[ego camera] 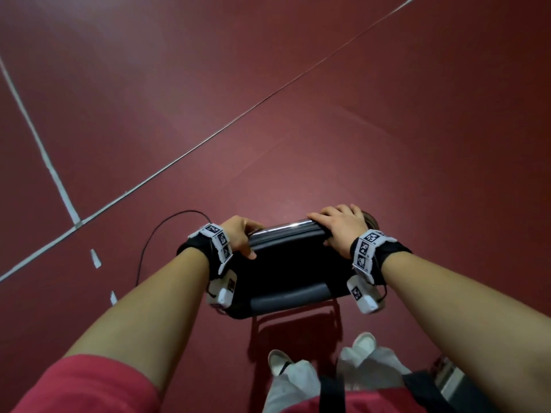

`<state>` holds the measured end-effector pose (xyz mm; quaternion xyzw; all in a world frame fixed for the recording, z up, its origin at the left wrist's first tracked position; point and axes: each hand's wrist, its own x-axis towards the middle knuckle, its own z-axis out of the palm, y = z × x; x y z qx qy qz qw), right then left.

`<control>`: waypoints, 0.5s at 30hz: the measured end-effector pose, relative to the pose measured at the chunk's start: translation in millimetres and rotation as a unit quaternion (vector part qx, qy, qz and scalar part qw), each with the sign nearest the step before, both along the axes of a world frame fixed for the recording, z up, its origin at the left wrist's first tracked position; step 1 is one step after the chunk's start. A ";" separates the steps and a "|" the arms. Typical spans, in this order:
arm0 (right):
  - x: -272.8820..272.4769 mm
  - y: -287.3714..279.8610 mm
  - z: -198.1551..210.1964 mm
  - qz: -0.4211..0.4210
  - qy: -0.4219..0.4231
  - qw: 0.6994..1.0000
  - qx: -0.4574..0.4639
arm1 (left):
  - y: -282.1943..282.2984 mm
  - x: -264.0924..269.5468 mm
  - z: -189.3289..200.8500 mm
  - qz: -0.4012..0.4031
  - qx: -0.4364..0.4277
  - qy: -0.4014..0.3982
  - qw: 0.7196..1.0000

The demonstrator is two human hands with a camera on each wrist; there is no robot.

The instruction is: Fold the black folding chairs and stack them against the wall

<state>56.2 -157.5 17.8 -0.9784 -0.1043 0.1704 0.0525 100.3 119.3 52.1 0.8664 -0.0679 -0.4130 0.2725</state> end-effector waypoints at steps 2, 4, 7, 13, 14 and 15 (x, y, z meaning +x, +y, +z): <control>9.7 5.7 -3.3 0.001 -0.002 1.000 0.004 | 10.6 7.9 -4.8 0.018 -0.009 0.005 1.000; 19.6 3.7 -4.3 0.003 0.006 1.000 0.008 | 18.8 12.0 -7.6 0.065 -0.016 0.002 0.998; 35.5 -1.9 -6.9 0.013 0.018 1.000 0.007 | 32.6 2.2 -17.4 0.207 -0.006 -0.033 0.978; 59.0 2.4 -11.0 0.024 0.014 0.999 0.028 | 47.4 -18.2 -41.0 0.454 -0.054 -0.113 0.882; 63.6 1.7 -12.5 0.023 0.012 0.999 0.036 | 48.1 -19.6 -45.3 0.494 -0.068 -0.121 0.858; 68.3 -0.4 -13.5 0.021 0.011 0.999 0.042 | 47.3 -21.7 -47.5 0.520 -0.085 -0.124 0.841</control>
